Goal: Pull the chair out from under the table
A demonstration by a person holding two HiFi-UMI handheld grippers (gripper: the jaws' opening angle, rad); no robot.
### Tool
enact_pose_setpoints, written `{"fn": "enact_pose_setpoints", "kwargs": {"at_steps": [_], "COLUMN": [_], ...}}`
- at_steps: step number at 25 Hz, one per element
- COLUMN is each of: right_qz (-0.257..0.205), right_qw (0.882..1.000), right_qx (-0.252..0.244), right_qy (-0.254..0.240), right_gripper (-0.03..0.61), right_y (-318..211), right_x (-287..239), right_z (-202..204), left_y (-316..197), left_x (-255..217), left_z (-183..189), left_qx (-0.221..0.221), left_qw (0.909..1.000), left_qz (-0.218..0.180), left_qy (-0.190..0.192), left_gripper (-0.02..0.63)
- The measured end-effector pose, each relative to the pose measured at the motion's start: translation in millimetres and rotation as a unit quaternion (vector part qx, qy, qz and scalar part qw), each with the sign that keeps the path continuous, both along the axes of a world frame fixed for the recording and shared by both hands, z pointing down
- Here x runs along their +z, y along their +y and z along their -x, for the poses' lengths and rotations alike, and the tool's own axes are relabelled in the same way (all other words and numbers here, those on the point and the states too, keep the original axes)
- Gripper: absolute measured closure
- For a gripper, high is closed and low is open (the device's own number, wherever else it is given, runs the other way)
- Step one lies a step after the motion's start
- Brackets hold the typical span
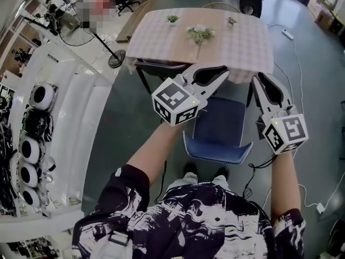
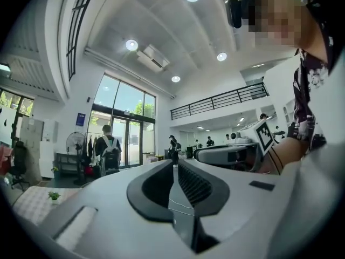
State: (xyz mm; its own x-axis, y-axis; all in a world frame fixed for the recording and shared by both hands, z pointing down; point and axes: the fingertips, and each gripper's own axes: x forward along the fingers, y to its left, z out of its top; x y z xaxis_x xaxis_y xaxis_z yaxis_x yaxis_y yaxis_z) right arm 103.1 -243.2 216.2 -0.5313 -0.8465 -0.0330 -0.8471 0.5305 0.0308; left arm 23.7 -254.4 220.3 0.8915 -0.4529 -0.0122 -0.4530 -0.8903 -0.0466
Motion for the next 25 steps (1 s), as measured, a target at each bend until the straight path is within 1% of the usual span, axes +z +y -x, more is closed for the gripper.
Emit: {"fn": "enact_pose_setpoints", "kwargs": {"at_steps": [4,10,17,25], "right_qz": [0.012,0.027,0.023,0.015], "right_qw": [1.000,1.000,1.000,1.000], "right_qx": [0.006,0.009,0.007,0.008], "right_qy": [0.004,0.007,0.008,0.013], "right_gripper": [0.532,0.570,0.574,0.574], "right_y": [-5,-10,-12,-15], "right_x": [5,19,15,16], "right_z": [1,1,3,0], "left_y": [-2,-3,-13,-20], "left_x": [0,8,13,21], "left_z": [0,-7,-4,-4], "left_qx": [-0.002,-0.006,-0.019,-0.023], "left_qw": [1.0000,0.9999,0.9995,0.9994], "left_qz": [0.003,0.004,0.022,0.026], "left_qy": [0.009,0.008,0.011,0.003], "left_gripper": [0.606,0.609,0.609,0.611]}}
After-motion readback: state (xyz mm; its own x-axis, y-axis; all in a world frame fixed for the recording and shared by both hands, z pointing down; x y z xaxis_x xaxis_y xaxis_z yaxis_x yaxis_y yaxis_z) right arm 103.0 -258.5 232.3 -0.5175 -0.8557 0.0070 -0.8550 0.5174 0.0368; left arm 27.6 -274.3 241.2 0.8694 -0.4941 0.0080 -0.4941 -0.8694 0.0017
